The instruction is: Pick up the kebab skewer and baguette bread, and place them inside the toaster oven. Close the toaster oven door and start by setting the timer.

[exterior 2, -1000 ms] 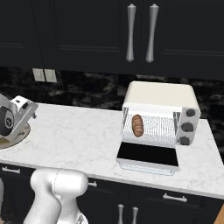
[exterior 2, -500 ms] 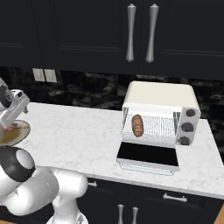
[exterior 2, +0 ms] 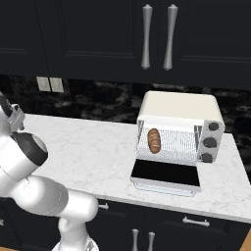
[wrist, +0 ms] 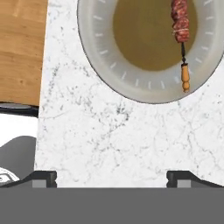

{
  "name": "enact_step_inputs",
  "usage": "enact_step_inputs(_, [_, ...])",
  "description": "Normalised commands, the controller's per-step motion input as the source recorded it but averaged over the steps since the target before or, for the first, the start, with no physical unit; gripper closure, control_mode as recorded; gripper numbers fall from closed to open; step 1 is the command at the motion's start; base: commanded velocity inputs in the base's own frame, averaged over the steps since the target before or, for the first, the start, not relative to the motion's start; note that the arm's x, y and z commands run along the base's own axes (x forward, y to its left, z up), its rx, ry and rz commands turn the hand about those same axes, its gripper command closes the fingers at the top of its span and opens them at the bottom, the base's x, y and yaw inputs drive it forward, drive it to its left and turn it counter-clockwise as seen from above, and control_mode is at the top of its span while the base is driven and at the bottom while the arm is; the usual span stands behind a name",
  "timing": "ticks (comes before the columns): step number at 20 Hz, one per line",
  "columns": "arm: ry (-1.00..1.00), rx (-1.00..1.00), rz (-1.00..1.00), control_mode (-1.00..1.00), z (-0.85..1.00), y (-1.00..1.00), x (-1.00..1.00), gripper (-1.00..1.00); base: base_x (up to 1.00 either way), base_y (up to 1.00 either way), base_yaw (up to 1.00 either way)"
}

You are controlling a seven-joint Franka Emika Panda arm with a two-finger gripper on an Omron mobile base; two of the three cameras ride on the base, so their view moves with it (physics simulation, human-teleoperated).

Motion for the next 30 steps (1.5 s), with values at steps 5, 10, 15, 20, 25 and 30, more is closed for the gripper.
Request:
enact_step_inputs(5, [-0.01, -0.02, 0.13, -1.00, -0.42, 0.42, 0.04, -1.00, 0.00, 0.00, 0.00])
enact_step_inputs(10, [0.00, -0.03, 0.00, -1.00, -0.15, 0.42, 0.11, -1.00, 0.00, 0.00, 0.00])
enact_step_inputs(15, [0.00, -0.16, 0.00, -1.00, -0.22, 0.20, 0.19, -1.00, 0.00, 0.00, 0.00])
enact_step_inputs(20, [0.01, -0.15, 0.00, -1.00, -0.15, 0.00, 0.42, -1.00, 0.00, 0.00, 0.00])
enact_step_inputs(25, [0.05, -0.05, 0.00, -1.00, -0.20, 0.16, 0.31, -1.00, 0.00, 0.00, 0.00])
enact_step_inputs(30, [0.01, 0.00, 0.00, -1.00, -0.06, 0.13, 0.11, -1.00, 0.00, 0.00, 0.00])
